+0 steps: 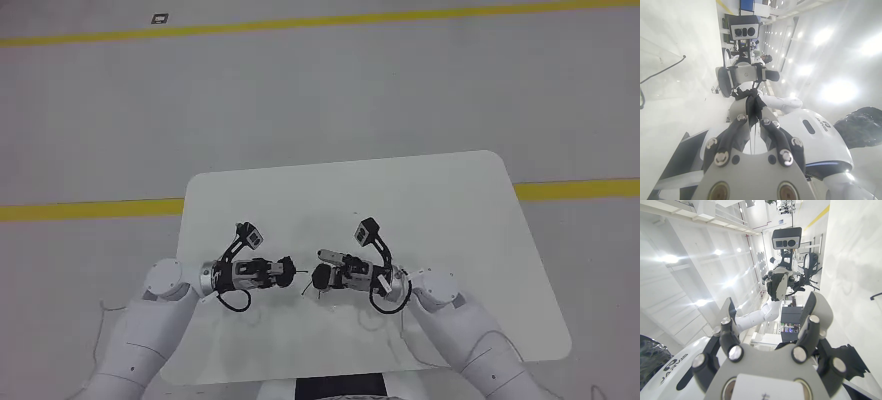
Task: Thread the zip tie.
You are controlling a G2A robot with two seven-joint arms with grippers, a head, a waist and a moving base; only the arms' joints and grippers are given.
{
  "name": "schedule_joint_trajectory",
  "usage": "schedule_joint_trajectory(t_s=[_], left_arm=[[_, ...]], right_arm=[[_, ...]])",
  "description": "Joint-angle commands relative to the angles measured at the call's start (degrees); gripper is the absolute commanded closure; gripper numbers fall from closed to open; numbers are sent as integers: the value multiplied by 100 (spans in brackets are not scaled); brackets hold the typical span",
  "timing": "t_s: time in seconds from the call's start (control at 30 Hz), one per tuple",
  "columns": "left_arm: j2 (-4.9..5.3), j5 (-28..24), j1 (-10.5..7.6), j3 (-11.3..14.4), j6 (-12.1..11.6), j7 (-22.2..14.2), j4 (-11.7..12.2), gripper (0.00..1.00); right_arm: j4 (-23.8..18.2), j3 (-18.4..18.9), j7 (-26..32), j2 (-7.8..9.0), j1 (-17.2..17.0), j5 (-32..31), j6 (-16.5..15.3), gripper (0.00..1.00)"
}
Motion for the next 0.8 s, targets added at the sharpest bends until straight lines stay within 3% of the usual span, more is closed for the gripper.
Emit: schedule_joint_trajectory(t_s=[0.0, 0.77], left_arm=[[0, 0, 0, 0, 0, 0, 0, 100], [0, 0, 0, 0, 0, 0, 0, 100]], right_arm=[[36, -30, 0, -6, 21, 45, -15, 65], [265, -290, 11, -18, 141, 190, -170, 79]])
